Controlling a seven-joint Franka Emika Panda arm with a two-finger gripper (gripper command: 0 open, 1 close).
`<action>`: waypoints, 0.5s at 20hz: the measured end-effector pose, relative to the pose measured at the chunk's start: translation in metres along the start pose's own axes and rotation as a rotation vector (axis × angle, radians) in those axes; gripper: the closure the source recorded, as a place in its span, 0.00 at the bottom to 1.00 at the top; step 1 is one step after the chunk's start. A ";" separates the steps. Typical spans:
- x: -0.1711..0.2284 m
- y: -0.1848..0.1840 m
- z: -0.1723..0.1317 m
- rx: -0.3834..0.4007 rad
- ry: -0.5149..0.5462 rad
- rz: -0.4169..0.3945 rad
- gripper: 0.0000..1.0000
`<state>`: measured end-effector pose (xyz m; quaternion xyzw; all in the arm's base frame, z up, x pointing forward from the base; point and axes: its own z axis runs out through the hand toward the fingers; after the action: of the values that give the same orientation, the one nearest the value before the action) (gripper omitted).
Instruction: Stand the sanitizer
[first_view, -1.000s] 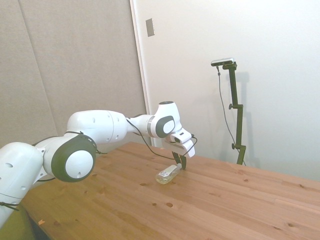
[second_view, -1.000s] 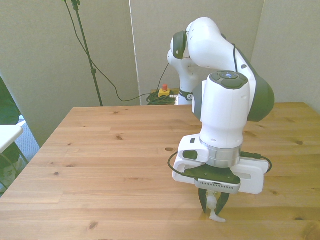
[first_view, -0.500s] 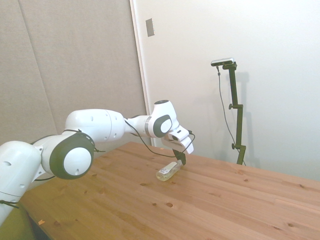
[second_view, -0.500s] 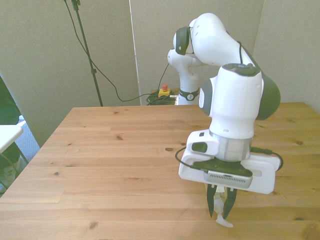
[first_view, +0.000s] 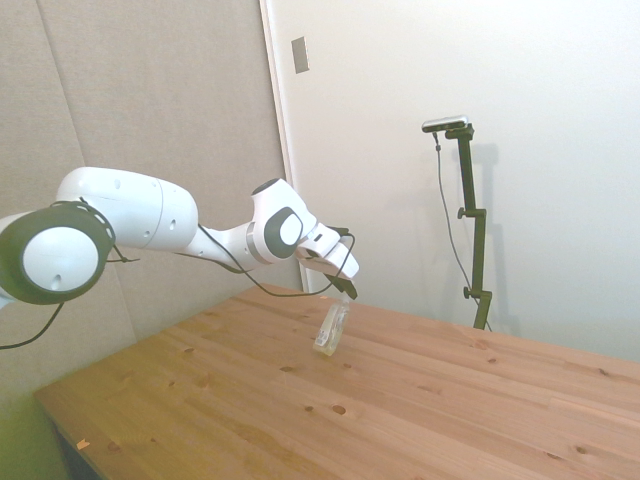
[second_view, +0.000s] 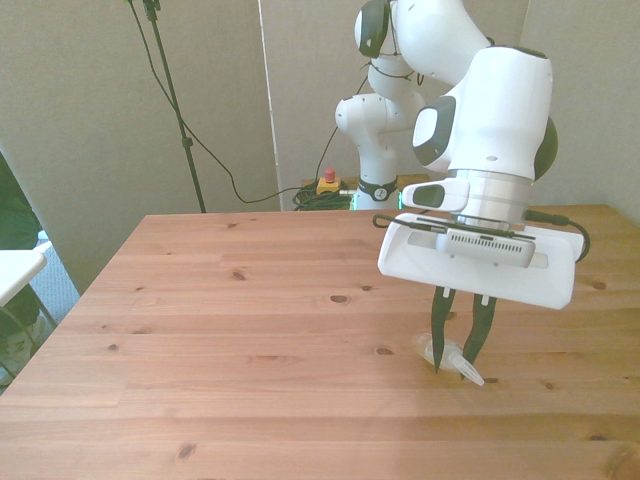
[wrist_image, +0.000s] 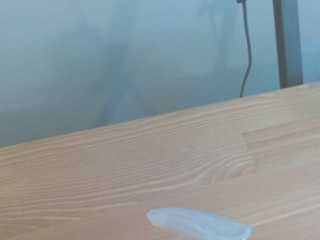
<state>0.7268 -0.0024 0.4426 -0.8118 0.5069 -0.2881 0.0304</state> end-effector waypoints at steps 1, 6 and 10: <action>-0.004 0.006 -0.005 0.010 0.019 0.003 1.00; -0.024 0.043 -0.032 0.070 0.126 0.035 1.00; -0.033 0.065 -0.049 0.101 0.209 0.074 1.00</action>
<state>0.6392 0.0058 0.4465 -0.7558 0.5215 -0.3950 0.0291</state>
